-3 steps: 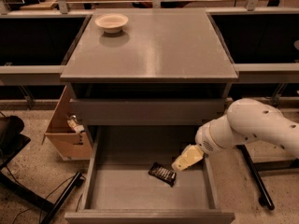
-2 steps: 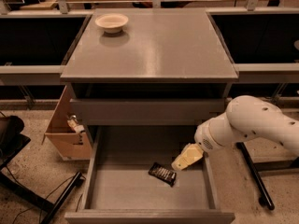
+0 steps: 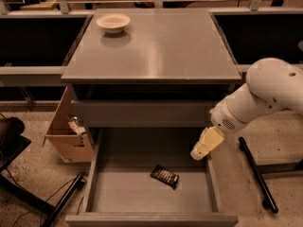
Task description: Place rxbar chocolate into middle drawer
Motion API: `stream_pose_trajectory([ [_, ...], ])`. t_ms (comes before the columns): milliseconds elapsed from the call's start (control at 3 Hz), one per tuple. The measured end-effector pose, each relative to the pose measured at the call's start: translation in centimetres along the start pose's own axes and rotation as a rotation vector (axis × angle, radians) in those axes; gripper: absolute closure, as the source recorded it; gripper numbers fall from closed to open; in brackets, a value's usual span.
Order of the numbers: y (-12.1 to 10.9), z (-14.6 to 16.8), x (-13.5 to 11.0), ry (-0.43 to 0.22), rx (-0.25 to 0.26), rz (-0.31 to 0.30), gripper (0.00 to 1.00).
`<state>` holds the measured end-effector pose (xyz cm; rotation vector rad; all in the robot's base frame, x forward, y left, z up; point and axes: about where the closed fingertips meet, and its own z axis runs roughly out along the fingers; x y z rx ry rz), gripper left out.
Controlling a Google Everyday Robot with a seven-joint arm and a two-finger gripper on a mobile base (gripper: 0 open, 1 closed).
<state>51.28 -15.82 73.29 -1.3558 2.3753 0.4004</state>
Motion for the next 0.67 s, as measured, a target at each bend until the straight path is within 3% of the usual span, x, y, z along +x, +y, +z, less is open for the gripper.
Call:
stream_pose_trajectory([
  [333,1.1,-3.5,-0.1,0.126,-0.028,-0.073,0.00],
  [667,3.4,-6.1,1.0,0.183,-0.051,-0.169,0.00],
])
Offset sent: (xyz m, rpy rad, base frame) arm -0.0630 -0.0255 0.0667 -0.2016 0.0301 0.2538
